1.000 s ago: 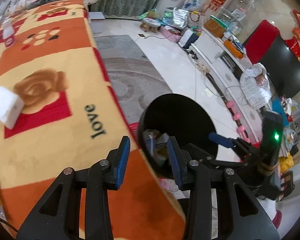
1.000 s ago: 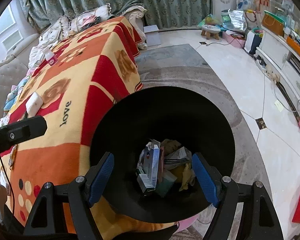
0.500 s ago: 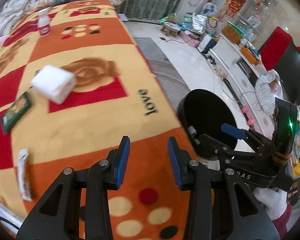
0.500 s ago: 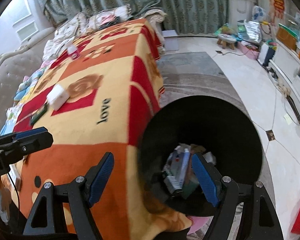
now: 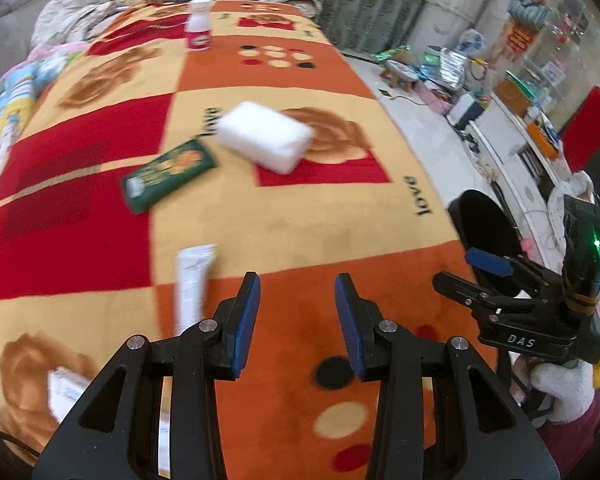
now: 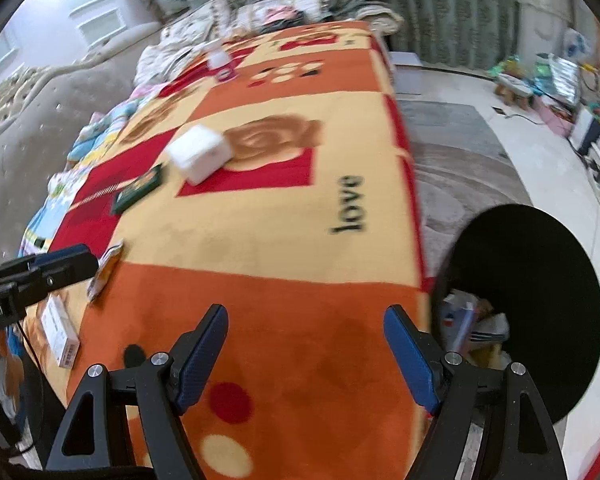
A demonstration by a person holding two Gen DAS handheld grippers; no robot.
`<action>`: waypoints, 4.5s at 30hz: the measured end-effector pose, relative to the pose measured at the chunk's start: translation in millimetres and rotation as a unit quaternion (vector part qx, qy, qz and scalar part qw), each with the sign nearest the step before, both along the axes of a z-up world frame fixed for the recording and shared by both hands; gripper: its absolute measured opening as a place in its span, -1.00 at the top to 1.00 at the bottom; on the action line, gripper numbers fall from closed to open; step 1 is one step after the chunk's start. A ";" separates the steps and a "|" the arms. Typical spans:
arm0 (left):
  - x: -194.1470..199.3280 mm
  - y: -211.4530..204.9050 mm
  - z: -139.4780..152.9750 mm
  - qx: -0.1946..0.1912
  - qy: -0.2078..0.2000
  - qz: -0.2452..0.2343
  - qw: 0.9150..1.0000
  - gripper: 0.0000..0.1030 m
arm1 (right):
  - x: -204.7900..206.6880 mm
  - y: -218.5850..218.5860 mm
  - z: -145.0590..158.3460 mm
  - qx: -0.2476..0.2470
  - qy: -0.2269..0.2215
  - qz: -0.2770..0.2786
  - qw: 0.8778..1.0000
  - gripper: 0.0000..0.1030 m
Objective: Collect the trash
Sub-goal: 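Move both open tools back over the blanket, then grasp the white sachet with the left tool while the right tool grasps the white foam block, then carry the sachet and foam block over the black bin and open both tools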
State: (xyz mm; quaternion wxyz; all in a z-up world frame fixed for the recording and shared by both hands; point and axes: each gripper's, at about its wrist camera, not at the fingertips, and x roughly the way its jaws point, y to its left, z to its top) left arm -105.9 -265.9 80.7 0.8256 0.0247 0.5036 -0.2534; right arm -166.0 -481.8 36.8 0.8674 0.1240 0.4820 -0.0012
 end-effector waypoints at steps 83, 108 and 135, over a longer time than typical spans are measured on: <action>61.1 95.4 -42.9 -0.050 0.064 0.078 0.994 0.74 | 220.0 98.7 -27.6 -0.086 0.023 0.161 0.983 -0.26; 5.8 18.0 -10.2 -0.045 0.017 0.010 0.999 0.74 | 43.9 73.8 9.3 -0.034 -0.027 0.085 0.995 -0.27; -26.3 -123.6 6.2 -0.039 0.007 -0.114 0.993 0.73 | -34.8 -48.7 21.4 -0.021 -0.033 -0.049 0.998 -0.27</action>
